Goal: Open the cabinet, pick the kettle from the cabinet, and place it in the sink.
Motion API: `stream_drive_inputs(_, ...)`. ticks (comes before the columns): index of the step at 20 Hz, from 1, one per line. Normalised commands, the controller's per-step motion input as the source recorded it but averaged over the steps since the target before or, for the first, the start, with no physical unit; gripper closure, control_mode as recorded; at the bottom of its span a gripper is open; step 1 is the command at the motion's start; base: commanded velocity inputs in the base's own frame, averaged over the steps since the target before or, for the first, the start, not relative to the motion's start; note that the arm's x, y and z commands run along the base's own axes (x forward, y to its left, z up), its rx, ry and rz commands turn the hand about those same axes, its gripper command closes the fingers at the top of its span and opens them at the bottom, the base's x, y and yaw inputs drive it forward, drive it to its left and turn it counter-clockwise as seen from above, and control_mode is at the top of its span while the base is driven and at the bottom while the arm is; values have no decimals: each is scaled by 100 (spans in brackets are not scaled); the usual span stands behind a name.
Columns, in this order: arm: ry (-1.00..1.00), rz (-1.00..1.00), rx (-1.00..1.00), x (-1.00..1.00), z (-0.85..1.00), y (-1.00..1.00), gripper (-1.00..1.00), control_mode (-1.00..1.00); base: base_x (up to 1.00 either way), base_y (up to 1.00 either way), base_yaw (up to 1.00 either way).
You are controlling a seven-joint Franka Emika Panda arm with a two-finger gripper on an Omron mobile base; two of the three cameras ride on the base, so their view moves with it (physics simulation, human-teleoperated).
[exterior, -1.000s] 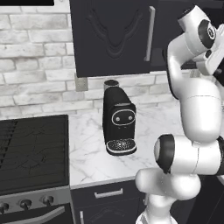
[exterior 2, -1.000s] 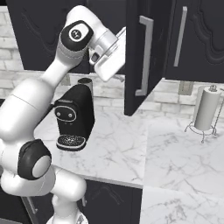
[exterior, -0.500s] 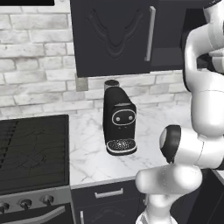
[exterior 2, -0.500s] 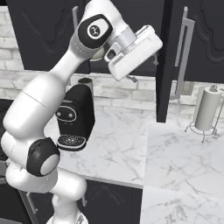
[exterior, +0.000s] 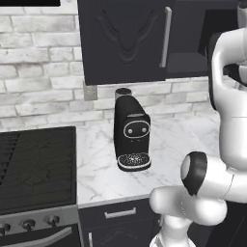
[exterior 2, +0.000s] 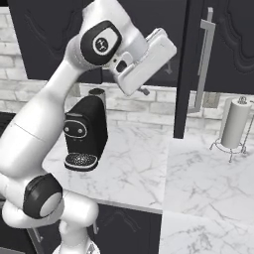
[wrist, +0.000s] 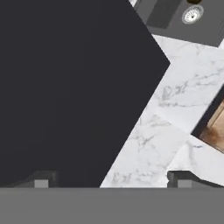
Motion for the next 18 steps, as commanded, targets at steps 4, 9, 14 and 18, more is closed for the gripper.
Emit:
stream_drive_inputs(4, 2, 37, -6, -29, 2, 41, -100, -100, 0, 0, 0)
stream_drive_inputs(9, 13, 42, -19, -28, 4, 51, -100, -100, 0, 0, 0)
stream_drive_inputs(14, 4, 52, -32, -30, 1, 50, -100, -100, 0, 0, 0)
stream_drive_inputs(18, 0, 56, -39, -30, 0, 45, -100, -100, 0, 0, 0)
